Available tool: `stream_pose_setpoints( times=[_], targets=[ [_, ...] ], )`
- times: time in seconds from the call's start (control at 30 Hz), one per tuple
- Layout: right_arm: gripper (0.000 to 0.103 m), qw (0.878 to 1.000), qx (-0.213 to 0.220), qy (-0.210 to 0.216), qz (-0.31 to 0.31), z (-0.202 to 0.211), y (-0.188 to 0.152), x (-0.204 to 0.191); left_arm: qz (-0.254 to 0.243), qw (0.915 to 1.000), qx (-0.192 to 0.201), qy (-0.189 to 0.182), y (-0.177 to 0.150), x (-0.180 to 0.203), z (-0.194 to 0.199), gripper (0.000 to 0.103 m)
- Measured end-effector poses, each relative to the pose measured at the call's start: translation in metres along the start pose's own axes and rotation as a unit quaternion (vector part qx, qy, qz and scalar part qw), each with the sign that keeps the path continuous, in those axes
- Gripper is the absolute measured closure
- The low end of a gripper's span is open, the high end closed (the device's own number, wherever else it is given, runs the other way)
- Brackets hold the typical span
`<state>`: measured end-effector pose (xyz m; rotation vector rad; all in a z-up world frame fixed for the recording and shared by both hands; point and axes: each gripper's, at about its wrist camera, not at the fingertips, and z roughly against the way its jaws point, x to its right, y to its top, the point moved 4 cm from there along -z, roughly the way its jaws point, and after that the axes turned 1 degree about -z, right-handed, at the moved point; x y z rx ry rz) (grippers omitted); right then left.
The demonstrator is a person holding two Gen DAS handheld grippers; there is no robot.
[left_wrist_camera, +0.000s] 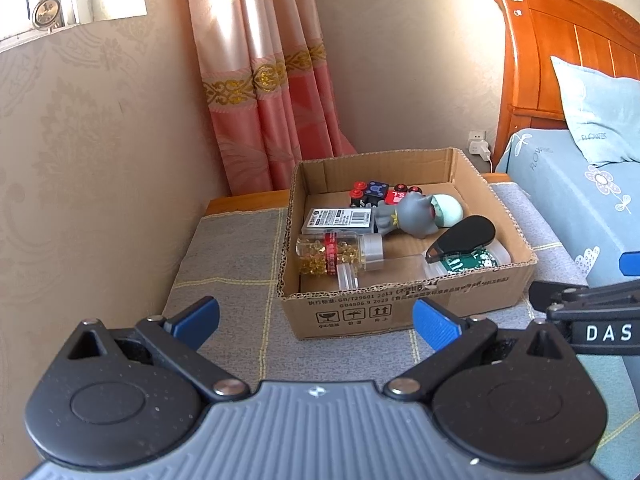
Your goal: Organize rigid objects
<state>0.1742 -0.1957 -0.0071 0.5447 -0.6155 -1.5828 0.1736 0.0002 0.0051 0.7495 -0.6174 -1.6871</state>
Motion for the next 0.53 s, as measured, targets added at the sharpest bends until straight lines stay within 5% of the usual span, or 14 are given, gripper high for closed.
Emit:
stream_pose_setpoints(
  times=[0.53],
  targets=[
    [0.000, 1.000, 0.004, -0.001, 0.001, 0.0033, 0.0012, 0.0013, 0.000, 1.0000, 0.002, -0.002, 0.0016, 0.0006, 0.0048, 0.001]
  ],
)
